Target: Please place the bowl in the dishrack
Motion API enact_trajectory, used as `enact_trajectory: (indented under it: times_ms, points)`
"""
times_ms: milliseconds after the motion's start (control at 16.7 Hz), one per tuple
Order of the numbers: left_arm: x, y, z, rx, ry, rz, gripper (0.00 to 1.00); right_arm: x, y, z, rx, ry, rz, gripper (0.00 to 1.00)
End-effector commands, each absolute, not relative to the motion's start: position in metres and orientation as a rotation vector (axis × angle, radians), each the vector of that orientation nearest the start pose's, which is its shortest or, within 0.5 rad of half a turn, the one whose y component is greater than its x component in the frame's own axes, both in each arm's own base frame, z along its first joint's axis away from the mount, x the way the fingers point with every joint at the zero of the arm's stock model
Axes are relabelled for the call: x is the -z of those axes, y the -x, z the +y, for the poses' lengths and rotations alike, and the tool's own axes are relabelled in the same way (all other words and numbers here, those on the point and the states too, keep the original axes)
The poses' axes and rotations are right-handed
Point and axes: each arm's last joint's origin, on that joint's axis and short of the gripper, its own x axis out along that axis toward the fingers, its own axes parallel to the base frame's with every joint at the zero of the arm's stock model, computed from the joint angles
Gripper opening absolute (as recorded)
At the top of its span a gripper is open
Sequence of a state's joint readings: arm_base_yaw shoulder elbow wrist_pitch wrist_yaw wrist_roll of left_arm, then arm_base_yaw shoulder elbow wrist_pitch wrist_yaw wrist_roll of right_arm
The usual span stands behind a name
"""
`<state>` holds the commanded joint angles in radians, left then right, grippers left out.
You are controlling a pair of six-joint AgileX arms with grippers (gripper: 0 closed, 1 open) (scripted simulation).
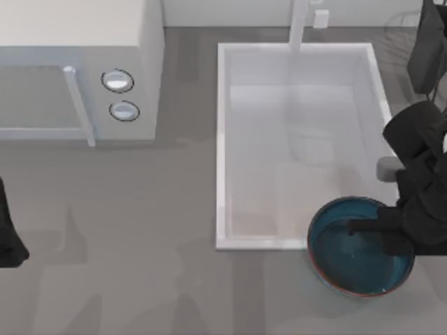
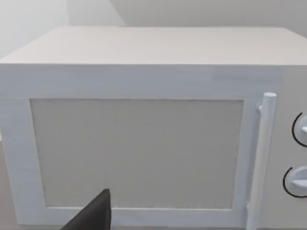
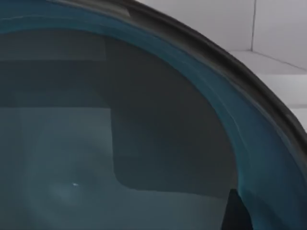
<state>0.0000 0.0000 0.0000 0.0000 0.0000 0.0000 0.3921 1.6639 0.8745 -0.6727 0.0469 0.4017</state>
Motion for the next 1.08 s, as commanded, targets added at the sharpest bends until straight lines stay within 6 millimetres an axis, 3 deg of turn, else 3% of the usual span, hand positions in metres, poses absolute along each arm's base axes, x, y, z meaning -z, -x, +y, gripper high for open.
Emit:
enact_trajectory:
  times_ms: [360, 540, 780, 1080]
  points:
    - [-0.16, -0.106, -0.001, 0.0, 0.0, 0.0, 1.0, -0.133, -0.255, 0.106, 0.006, -0.006, 1.451, 0.0]
    - [-0.16, -0.106, -0.001, 0.0, 0.0, 0.0, 1.0, -0.148, -0.263, 0.109, 0.009, -0.008, 1.451, 0.0]
    - [-0.16, -0.106, -0.001, 0.0, 0.0, 0.0, 1.0, -0.196, -0.276, 0.115, 0.018, -0.005, 1.468, 0.0]
    - [-0.16, -0.106, -0.001, 0.0, 0.0, 0.0, 1.0, -0.276, -0.271, 0.113, 0.021, 0.005, 1.491, 0.0]
